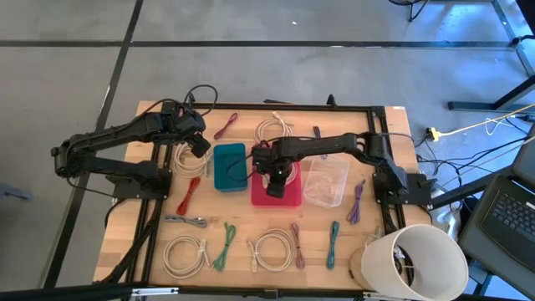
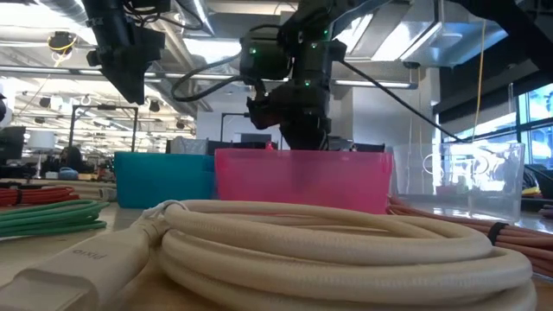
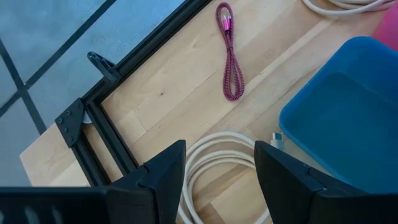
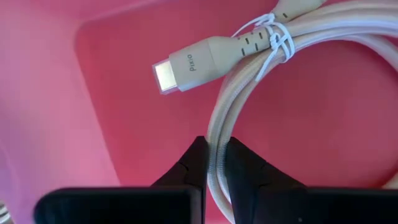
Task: Pick & Place USB Port
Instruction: Put the white charger cable into the pink bin
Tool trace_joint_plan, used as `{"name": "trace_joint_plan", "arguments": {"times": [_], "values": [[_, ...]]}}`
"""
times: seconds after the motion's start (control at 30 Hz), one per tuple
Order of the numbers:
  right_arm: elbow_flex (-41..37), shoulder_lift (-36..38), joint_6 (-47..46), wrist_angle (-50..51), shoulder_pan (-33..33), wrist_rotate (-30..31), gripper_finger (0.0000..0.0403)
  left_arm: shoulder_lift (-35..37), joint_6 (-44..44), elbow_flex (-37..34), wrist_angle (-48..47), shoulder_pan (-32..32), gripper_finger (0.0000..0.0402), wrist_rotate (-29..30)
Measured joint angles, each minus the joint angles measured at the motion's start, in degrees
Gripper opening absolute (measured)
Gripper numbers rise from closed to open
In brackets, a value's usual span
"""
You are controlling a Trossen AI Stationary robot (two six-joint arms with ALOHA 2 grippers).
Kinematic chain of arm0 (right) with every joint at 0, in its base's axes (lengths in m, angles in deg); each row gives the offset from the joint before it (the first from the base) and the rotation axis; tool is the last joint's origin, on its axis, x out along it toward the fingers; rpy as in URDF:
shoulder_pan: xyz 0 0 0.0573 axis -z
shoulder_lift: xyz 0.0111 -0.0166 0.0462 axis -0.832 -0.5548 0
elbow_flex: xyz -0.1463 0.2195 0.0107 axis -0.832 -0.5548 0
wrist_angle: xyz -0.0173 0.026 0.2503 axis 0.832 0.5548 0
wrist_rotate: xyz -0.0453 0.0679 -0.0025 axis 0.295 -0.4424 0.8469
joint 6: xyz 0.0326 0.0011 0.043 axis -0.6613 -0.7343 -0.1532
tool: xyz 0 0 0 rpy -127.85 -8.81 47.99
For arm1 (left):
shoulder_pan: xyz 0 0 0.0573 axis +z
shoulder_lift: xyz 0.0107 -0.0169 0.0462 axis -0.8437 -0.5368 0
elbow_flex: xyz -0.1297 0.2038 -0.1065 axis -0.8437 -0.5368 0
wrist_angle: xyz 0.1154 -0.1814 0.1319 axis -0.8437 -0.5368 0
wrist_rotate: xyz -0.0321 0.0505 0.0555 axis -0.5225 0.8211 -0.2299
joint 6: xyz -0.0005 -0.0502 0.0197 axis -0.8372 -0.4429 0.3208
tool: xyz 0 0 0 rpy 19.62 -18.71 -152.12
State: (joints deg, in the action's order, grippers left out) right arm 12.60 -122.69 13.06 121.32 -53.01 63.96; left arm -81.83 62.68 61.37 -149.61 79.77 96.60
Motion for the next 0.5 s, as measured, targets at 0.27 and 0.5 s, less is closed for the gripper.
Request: {"name": "trace_joint_plan", "arguments": {"times": [0.27, 0.5], "values": [[0.0, -0.03, 0.83, -0.33, 0.26, 0.48, 0.0058, 0.0, 0.0, 0.0, 0.02, 0.0, 0.0184, 0.13], [-0.02, 2.91, -1.98, -0.66, 0.46, 0.5, 0.0163, 0.0, -0.02, 0.0, 0.02, 0.0, 0.0184, 0.15]]}}
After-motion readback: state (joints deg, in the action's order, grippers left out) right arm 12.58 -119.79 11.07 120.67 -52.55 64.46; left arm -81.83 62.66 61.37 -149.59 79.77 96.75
